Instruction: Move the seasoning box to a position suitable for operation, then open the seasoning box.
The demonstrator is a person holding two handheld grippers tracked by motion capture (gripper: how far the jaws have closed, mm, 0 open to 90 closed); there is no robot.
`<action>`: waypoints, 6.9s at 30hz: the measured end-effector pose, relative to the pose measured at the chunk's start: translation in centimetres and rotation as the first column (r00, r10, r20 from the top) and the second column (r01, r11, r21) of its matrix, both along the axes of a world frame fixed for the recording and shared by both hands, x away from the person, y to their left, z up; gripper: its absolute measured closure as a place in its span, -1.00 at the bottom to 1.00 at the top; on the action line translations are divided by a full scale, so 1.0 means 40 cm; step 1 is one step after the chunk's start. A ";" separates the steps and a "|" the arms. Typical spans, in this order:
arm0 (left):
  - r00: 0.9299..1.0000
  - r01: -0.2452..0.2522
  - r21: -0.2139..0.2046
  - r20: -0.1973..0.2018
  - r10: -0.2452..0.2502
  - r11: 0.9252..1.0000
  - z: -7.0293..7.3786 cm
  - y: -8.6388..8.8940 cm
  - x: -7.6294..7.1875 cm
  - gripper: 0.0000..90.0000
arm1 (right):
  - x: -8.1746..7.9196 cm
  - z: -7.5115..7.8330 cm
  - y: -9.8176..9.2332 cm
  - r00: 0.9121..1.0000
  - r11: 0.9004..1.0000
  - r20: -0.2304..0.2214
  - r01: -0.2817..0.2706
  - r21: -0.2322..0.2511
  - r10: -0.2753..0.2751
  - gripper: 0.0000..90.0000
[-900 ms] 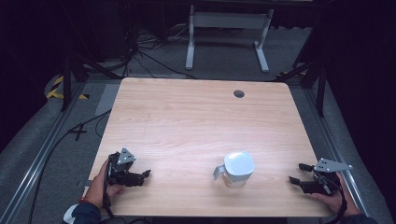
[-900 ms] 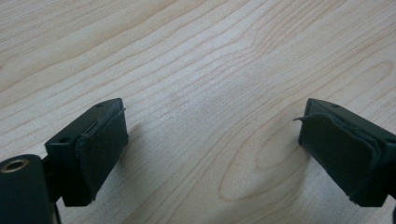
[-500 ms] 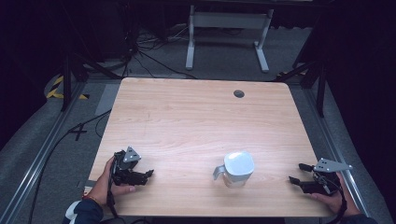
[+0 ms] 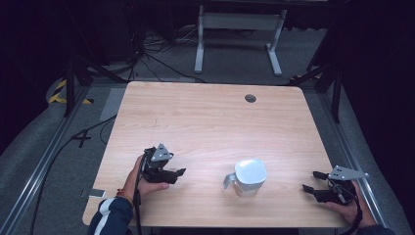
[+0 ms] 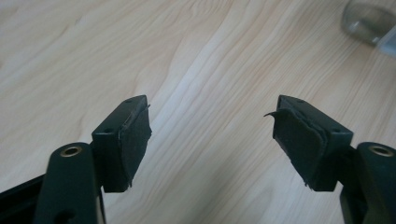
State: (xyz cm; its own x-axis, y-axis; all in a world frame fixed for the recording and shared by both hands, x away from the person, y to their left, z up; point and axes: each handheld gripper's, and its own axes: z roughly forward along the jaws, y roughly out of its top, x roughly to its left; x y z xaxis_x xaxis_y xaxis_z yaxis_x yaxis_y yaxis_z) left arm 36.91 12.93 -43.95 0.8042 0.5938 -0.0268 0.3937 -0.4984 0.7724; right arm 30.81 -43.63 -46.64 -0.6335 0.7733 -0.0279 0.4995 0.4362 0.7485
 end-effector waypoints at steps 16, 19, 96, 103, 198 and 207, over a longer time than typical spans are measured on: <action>0.983 0.137 -0.078 0.137 -0.126 0.987 0.121 -0.184 -0.031 0.29 | 0.000 0.000 0.000 1.000 1.000 0.000 0.000 -0.001 0.000 -0.40; 0.974 0.189 -0.087 0.147 -0.175 0.978 0.133 -0.210 -0.044 0.49 | 0.000 0.000 0.000 1.000 1.000 0.003 -0.001 -0.002 0.001 -0.40; 0.910 0.393 -0.095 0.186 -0.371 0.915 0.124 -0.299 -0.079 0.99 | 0.004 0.219 0.359 0.926 0.932 0.114 -0.362 -0.013 0.361 0.98; 0.912 0.383 -0.097 0.195 -0.360 0.919 0.123 -0.301 -0.080 0.98 | -0.004 0.240 0.374 0.917 0.928 0.148 -0.373 -0.007 0.370 0.98; 0.973 -0.223 0.062 -0.043 0.226 0.973 -0.103 0.195 -0.027 -0.55 | 0.031 0.288 0.441 0.861 0.888 0.227 -0.457 -0.048 0.455 0.99; 0.975 -0.218 0.064 -0.027 0.220 0.974 -0.103 0.197 -0.026 -0.55 | 0.038 0.292 0.421 0.872 0.899 0.228 -0.436 -0.044 0.434 0.97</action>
State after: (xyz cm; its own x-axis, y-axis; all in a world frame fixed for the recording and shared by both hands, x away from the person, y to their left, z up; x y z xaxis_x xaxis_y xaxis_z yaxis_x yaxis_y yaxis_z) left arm 35.85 20.81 -48.07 0.6536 0.7567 -0.0105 0.5236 -0.4422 0.7282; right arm 32.34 -26.79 -34.97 -0.8829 0.4221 -0.2057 0.0774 0.5630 0.8228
